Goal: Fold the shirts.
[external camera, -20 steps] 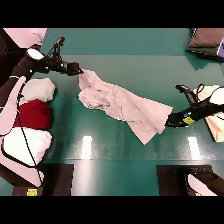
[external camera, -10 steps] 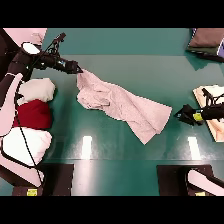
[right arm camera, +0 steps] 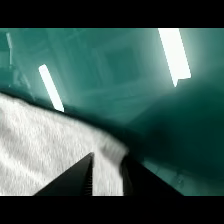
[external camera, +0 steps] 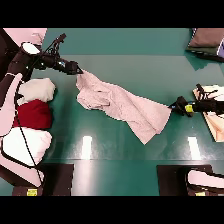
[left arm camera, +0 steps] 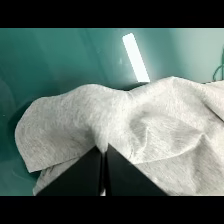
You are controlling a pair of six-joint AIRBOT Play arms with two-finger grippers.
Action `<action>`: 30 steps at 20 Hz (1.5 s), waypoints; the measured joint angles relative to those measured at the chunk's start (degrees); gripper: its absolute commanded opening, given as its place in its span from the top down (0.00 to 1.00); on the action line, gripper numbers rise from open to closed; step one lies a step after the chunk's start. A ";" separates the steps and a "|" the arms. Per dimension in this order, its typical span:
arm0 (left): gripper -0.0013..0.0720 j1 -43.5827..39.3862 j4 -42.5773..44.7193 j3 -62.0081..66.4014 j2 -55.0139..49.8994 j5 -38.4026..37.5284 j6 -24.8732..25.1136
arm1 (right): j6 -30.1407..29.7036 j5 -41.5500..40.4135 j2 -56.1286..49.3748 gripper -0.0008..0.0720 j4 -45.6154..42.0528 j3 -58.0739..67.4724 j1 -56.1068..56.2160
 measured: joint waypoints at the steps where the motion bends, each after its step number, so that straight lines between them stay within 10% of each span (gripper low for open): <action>1: 0.95 0.00 -0.02 0.00 0.02 -0.02 0.00 | -0.07 -0.44 -0.81 0.97 -0.42 0.92 0.46; 9: 0.88 0.00 0.00 0.20 0.02 0.92 0.00 | -0.20 -1.51 -0.92 0.97 -0.87 3.13 1.16; 11: 0.16 0.00 -0.04 0.24 0.02 4.28 -0.22 | -0.22 -1.84 0.26 0.97 -1.49 3.15 1.11; 30: 0.17 5.62 3.19 -14.58 -1.18 9.73 -2.51 | -0.17 1.03 2.23 0.97 -0.33 3.32 2.95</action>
